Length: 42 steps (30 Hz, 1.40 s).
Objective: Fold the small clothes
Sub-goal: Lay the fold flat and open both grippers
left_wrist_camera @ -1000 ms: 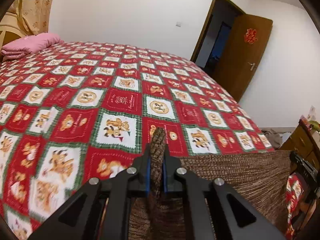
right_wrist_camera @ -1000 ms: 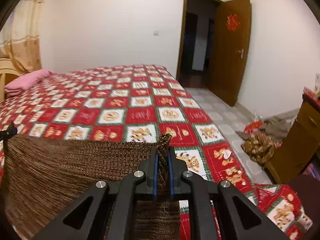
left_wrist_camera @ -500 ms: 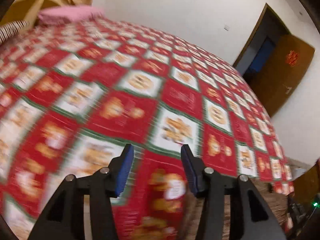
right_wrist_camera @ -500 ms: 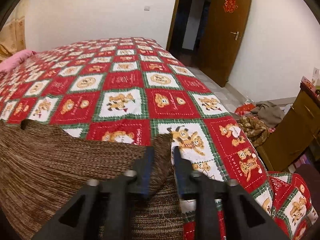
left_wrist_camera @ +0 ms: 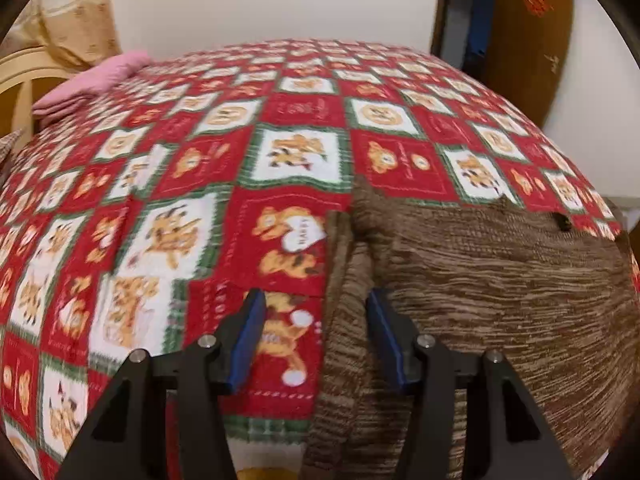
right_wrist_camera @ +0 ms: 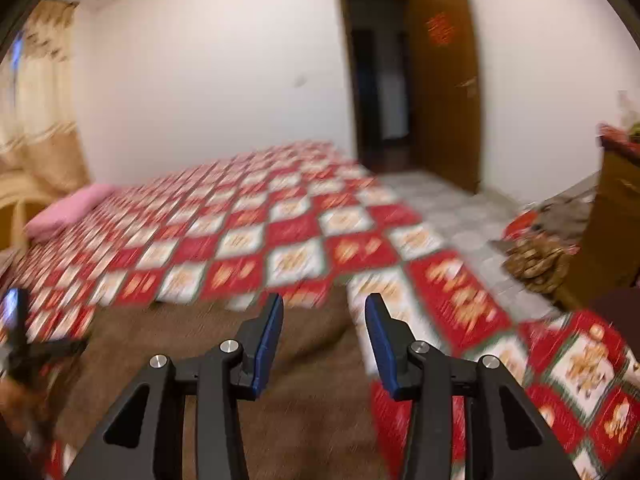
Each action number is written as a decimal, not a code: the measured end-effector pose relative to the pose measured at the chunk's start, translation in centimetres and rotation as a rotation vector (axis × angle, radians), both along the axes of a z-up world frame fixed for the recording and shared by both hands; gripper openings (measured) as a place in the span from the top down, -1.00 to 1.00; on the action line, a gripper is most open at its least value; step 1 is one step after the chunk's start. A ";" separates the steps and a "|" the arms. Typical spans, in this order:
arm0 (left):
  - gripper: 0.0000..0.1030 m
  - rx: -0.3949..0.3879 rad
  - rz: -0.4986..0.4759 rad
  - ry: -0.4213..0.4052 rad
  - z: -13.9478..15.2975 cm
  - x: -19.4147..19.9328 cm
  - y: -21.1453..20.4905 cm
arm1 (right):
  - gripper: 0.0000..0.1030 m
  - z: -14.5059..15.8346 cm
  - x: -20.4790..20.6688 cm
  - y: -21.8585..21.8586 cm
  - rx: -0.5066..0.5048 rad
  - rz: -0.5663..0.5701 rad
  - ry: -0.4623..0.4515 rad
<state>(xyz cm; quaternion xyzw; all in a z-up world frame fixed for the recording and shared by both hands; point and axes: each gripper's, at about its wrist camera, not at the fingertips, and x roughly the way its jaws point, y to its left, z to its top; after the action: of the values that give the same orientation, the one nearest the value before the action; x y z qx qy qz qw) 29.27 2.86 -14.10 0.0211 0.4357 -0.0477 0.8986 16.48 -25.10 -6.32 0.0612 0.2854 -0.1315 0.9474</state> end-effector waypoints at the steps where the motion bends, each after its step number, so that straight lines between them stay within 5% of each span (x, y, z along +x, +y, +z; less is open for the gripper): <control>1: -0.10 0.016 0.020 -0.003 0.0 -0.3 0.3 | 0.14 -0.5 -0.6 0.4 0.008 0.020 0.036; 10: -0.08 -0.052 0.108 0.013 0.7 -4.7 4.9 | 0.25 -7.6 -3.3 0.4 0.132 0.040 0.218; 14: -0.27 -0.095 0.056 -0.036 1.7 -8.5 5.0 | 0.36 -7.9 -4.4 0.3 -0.014 -0.099 0.277; 17: -0.31 -0.116 0.003 -0.056 1.8 -10.6 4.4 | 0.36 -7.5 -6.7 -0.9 0.104 -0.130 0.254; 22: -0.31 -0.150 -0.042 -0.035 1.1 -13.0 2.9 | 0.35 -4.6 -9.9 4.4 -0.073 0.011 0.119; 25: -0.37 -0.096 -0.068 -0.032 0.4 -13.9 1.8 | 0.33 -4.8 -9.9 6.8 -0.061 0.099 0.102; 28: -0.43 0.005 -0.049 -0.034 -0.3 -14.4 1.3 | 0.33 -6.9 -9.0 7.7 -0.027 0.127 0.161; 32: -0.63 0.048 -0.032 -0.047 -0.6 -14.9 1.9 | 0.32 -9.1 -9.0 7.6 0.029 0.118 0.231; 40: -0.68 0.103 0.011 -0.080 0.0 -15.0 2.1 | 0.31 -5.4 -9.4 10.3 -0.014 0.183 0.142; 42: -0.85 0.070 0.032 -0.078 0.4 -15.0 2.5 | 0.04 -4.6 -8.4 12.0 0.008 0.233 0.115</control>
<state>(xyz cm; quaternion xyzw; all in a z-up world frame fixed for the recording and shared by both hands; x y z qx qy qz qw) 14.26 5.34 -13.65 0.0472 0.4020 -0.0172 0.9143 8.05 -13.08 -10.88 0.0237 0.3448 -0.0226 0.9381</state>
